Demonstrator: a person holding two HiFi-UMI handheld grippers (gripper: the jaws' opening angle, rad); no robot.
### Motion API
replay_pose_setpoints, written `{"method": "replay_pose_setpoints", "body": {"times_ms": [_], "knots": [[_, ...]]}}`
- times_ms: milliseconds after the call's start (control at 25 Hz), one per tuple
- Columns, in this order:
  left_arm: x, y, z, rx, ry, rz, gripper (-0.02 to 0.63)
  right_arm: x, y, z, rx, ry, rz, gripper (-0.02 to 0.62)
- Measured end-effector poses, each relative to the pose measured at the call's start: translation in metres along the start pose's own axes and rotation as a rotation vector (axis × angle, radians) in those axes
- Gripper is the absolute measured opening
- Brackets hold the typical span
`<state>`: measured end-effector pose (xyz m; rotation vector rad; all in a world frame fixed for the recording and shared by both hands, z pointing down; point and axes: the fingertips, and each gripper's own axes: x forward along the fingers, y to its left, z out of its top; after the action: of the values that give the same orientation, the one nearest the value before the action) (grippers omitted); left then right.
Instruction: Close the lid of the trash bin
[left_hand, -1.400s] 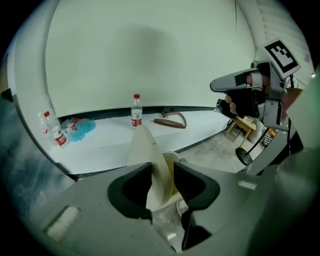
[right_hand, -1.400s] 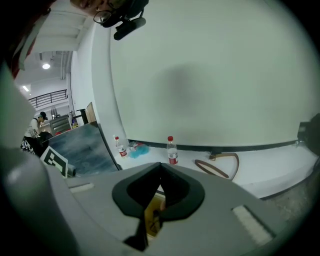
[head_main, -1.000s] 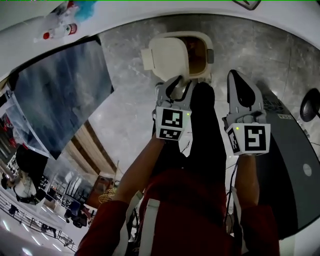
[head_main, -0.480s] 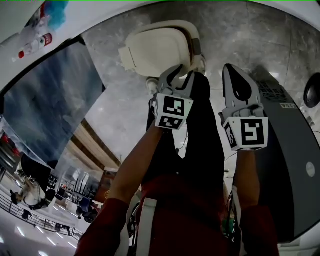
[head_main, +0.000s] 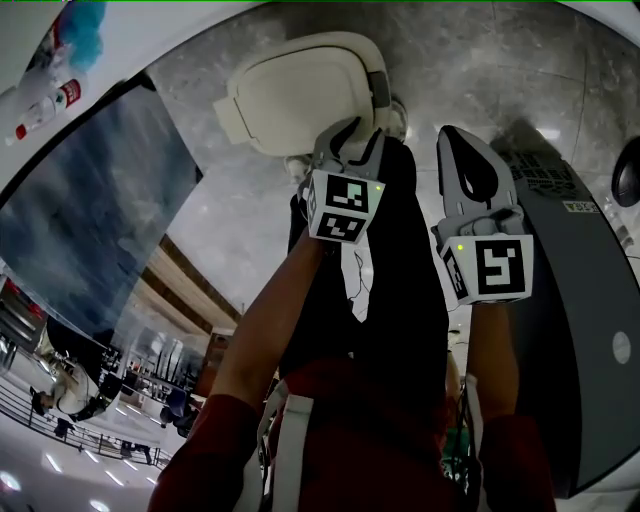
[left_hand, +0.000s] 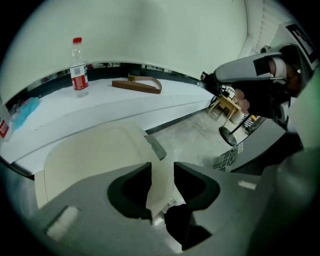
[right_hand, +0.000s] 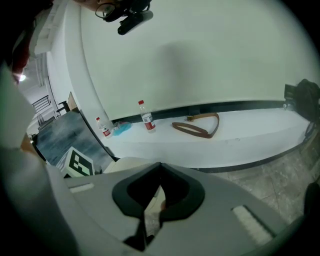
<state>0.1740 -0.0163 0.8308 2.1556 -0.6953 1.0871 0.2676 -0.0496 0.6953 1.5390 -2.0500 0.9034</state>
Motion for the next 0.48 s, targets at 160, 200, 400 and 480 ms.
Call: {"method": "replay_pose_setpoints", "body": {"times_ms": [160,200,400,480], "knots": [[0.012,0.001,-0.005,0.002,0.036,0.0,0.153,0.004,-0.005,-0.002,0.002,0.003,0.005,0.0],[0.014,0.001,-0.005,-0.005,0.041,0.001,0.153,0.004,-0.006,-0.002,0.001,0.002,0.007,0.0],[0.019,0.003,-0.005,-0.039,0.046,0.004,0.158,0.008,-0.008,-0.001,0.002,0.002,0.01,0.0],[0.019,0.004,-0.006,-0.053,0.055,0.001,0.158,0.009,-0.007,-0.002,0.002,0.004,0.011,0.0]]}}
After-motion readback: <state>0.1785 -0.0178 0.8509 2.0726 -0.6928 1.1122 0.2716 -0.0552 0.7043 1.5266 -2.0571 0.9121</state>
